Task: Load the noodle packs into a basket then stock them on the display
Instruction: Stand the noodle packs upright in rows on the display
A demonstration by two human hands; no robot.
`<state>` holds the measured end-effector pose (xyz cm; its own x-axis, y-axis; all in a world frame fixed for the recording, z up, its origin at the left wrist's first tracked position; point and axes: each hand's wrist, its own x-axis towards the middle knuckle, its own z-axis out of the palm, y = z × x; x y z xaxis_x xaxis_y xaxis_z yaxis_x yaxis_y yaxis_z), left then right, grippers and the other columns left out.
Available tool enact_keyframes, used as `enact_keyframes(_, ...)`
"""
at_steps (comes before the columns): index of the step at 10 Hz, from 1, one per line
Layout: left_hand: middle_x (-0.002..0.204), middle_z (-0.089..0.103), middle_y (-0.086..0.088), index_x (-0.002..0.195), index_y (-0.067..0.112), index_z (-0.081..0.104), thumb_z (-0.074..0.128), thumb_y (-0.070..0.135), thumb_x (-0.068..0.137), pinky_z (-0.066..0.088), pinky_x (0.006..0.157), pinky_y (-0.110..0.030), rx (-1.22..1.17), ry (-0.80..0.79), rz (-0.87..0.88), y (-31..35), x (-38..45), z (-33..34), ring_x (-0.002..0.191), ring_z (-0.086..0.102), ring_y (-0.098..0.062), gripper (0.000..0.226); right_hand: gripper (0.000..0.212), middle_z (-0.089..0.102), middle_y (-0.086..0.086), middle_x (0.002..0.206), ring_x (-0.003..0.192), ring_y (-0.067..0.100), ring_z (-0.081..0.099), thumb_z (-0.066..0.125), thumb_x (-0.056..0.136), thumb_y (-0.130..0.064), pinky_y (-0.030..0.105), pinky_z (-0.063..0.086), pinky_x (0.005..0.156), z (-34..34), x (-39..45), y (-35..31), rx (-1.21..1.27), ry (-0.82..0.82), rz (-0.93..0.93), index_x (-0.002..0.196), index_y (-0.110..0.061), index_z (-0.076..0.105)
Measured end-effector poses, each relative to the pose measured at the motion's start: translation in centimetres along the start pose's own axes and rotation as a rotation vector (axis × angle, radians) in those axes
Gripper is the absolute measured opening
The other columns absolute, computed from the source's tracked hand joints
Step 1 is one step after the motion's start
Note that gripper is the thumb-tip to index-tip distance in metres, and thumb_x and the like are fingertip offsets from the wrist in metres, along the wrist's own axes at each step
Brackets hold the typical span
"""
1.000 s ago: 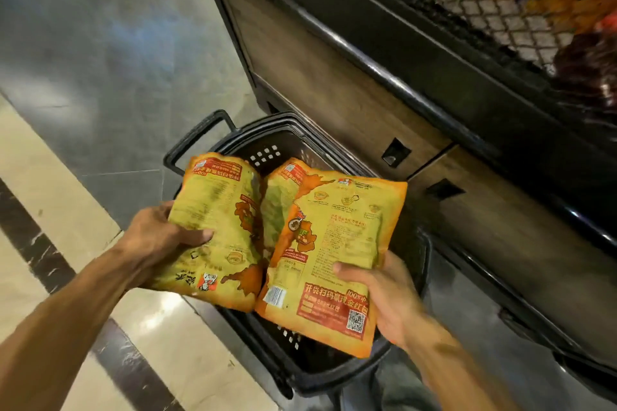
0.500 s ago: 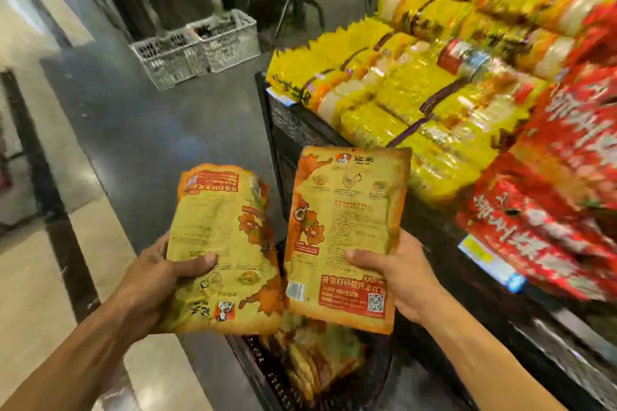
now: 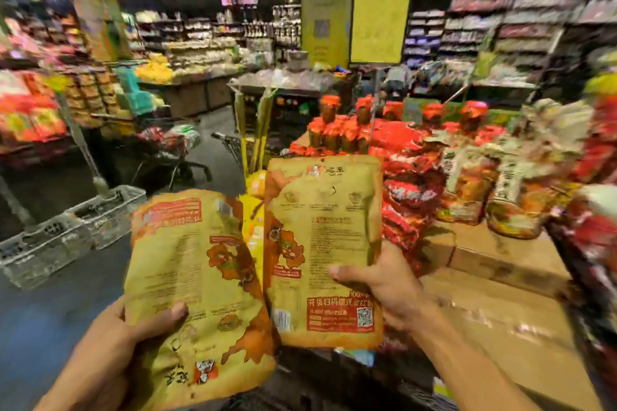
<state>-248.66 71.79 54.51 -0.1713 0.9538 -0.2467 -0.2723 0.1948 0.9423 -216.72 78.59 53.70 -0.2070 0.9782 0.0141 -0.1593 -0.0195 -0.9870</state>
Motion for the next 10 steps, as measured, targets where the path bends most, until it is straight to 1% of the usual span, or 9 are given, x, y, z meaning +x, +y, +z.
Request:
enact_keyframes(1,0.104,0.074,-0.026,0.113,-0.001,0.067,0.073,-0.002,0.062,0.048,0.098,-0.059,-0.013,-0.153,-0.059,1.5,0.3,4.0,0.088,0.073,-0.048,0.052,0.045,0.074,0.019,0.115,0.106,0.037,0.072,0.075,0.076,0.014,0.05,0.058,0.092,-2.6,-2.4,-1.9,0.001,0.102,-0.048,0.119,0.0,0.068)
enact_keyframes(2,0.105,0.074,-0.026,0.112,0.0,0.069,0.077,0.0,0.065,0.048,0.098,-0.058,0.027,-0.309,-0.081,1.1,1.4,8.9,0.096,0.07,-0.051,0.048,0.045,0.075,0.015,0.116,0.108,0.034,0.072,0.077,0.078,0.012,0.055,0.055,0.096,-6.7,-6.8,-3.6,-0.05,0.258,-0.086,0.12,-0.003,0.068)
enact_keyframes(3,0.109,0.073,-0.025,0.117,0.0,0.067,0.099,0.021,0.05,0.05,0.098,-0.061,0.118,-0.38,-0.063,-0.4,2.6,12.1,0.1,0.071,-0.048,0.077,0.045,0.075,0.014,0.115,0.107,0.033,0.072,0.077,0.078,0.011,0.056,0.055,0.096,-9.4,-9.9,-3.9,-0.047,0.37,-0.092,0.118,-0.006,0.068)
enact_keyframes(4,0.115,0.072,-0.026,0.119,0.0,0.066,0.102,0.037,0.03,0.048,0.101,-0.065,0.202,-0.455,-0.051,-4.2,5.2,15.7,0.107,0.069,-0.044,0.104,0.05,0.075,0.015,0.116,0.108,0.035,0.072,0.08,0.076,0.008,0.059,0.054,0.098,-13.7,-14.3,-4.2,-0.021,0.522,-0.105,0.122,-0.005,0.066)
enact_keyframes(6,0.111,0.073,-0.024,0.12,0.0,0.065,0.094,0.022,0.045,0.051,0.099,-0.059,0.158,-0.658,-0.12,-3.9,0.9,26.3,0.104,0.07,-0.044,0.083,0.051,0.076,0.016,0.112,0.103,0.037,0.073,0.08,0.072,0.011,0.059,0.055,0.095,-20.8,-19.3,-4.4,0.004,0.711,-0.152,0.119,-0.004,0.067)
enact_keyframes(7,0.108,0.074,-0.025,0.118,-0.001,0.066,0.084,0.001,0.063,0.053,0.093,-0.053,0.051,-0.632,-0.163,-4.5,-1.0,30.9,0.099,0.071,-0.046,0.057,0.052,0.076,0.017,0.112,0.101,0.037,0.074,0.08,0.071,0.01,0.058,0.056,0.093,-23.9,-20.3,-4.5,0.011,0.748,-0.162,0.12,-0.004,0.067)
enact_keyframes(8,0.104,0.075,-0.025,0.117,-0.001,0.066,0.071,-0.011,0.071,0.058,0.081,-0.048,0.076,-0.648,-0.208,-6.5,-1.1,34.9,0.091,0.073,-0.045,0.047,0.053,0.076,0.016,0.111,0.1,0.036,0.074,0.079,0.072,0.009,0.056,0.057,0.09,-28.4,-20.9,-4.4,0.008,0.784,-0.173,0.121,-0.005,0.066)
enact_keyframes(9,0.103,0.075,-0.024,0.116,-0.001,0.064,0.069,-0.013,0.073,0.062,0.063,-0.042,0.088,-0.642,-0.223,-8.4,-0.8,37.3,0.088,0.075,-0.042,0.045,0.05,0.077,0.014,0.11,0.1,0.035,0.075,0.078,0.074,0.011,0.053,0.059,0.086,-31.0,-21.0,-4.1,0.001,0.797,-0.167,0.12,-0.007,0.067)
enact_keyframes(10,0.106,0.074,-0.026,0.119,-0.001,0.063,0.07,-0.013,0.074,0.062,0.07,-0.046,0.071,-0.617,-0.305,-11.5,0.0,40.2,0.092,0.074,-0.044,0.048,0.054,0.078,0.013,0.108,0.097,0.034,0.075,0.083,0.066,0.002,0.051,0.061,0.083,-34.8,-20.7,-3.4,0.012,0.823,-0.147,0.117,-0.008,0.068)
